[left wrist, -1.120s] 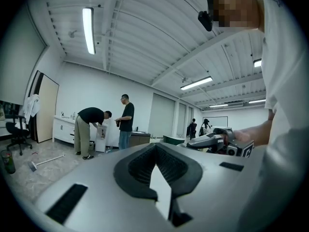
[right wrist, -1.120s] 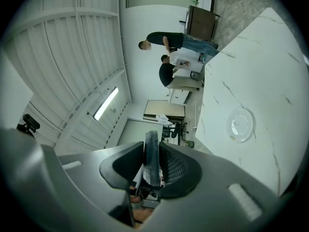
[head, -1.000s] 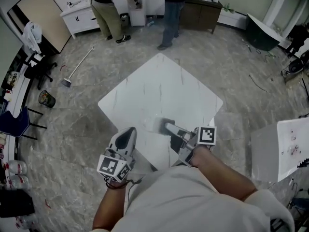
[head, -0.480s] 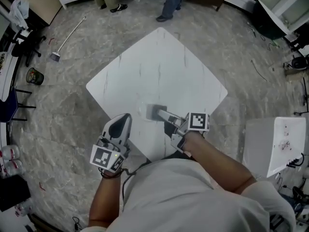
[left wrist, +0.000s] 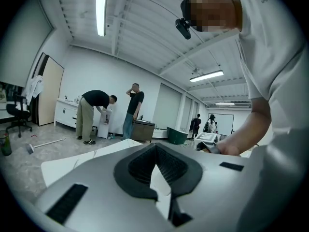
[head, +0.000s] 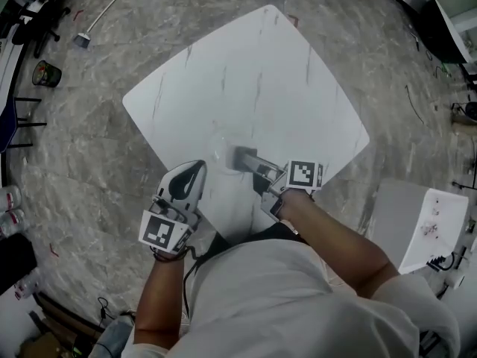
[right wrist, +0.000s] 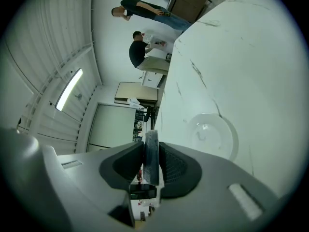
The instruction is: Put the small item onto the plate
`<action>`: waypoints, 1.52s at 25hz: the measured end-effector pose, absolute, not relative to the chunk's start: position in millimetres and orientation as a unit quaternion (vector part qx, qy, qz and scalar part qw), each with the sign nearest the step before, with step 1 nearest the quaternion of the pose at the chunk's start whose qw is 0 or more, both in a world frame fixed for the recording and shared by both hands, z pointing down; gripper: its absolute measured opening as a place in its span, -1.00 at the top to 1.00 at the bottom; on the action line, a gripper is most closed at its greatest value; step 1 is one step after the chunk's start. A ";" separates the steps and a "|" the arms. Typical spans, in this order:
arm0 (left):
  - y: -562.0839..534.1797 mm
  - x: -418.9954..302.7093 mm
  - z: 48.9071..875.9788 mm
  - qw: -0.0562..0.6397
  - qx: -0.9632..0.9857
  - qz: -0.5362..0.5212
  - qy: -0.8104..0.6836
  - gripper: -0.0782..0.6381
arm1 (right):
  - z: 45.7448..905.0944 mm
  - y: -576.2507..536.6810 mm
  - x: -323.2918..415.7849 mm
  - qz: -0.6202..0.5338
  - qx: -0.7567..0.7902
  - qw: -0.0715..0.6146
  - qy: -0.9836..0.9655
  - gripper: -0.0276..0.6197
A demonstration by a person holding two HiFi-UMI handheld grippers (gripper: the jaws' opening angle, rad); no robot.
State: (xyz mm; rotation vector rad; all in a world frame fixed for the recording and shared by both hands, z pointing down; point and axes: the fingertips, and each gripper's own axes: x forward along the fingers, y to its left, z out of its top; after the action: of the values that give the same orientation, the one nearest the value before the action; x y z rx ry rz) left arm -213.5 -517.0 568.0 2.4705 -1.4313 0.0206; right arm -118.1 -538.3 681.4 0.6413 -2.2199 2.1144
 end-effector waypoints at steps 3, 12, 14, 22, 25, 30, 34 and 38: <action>-526.1 -214.1 589.2 0.149 0.849 0.008 -0.507 0.77 | 716.3 -549.1 -119.8 0.678 0.217 0.020 -0.702 0.62; -528.4 -215.9 652.8 0.181 0.836 0.020 -0.518 0.77 | 791.2 -561.2 -134.8 0.675 0.240 0.068 -0.694 0.62; -530.2 -216.3 665.0 0.189 0.833 0.025 -0.519 0.77 | 804.5 -561.8 -135.2 0.675 0.247 0.079 -0.691 0.62; -529.2 -215.4 680.4 0.204 0.830 0.018 -0.519 0.77 | 823.7 -560.6 -141.8 0.661 0.248 0.108 -0.700 0.61; -525.0 -216.3 681.2 0.212 0.828 0.015 -0.518 0.77 | 826.2 -559.4 -142.4 0.650 0.262 0.123 -0.703 0.59; -520.2 -214.8 681.3 0.218 0.828 0.008 -0.516 0.77 | 827.4 -560.1 -140.5 0.631 0.288 0.153 -0.704 0.31; -513.8 -219.3 678.1 0.223 0.827 0.005 -0.516 0.77 | 825.5 -554.9 -142.6 0.615 0.290 0.198 -0.706 0.09; -503.6 -227.6 669.8 0.222 0.825 -0.003 -0.520 0.77 | 817.8 -556.4 -137.5 0.590 0.310 0.221 -0.711 0.06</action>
State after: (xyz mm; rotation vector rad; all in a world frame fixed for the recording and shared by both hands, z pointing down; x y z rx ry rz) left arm -227.6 -503.6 669.8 2.2790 -1.4370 -0.0071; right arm -137.5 -556.4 817.8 0.8583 -1.9664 1.6322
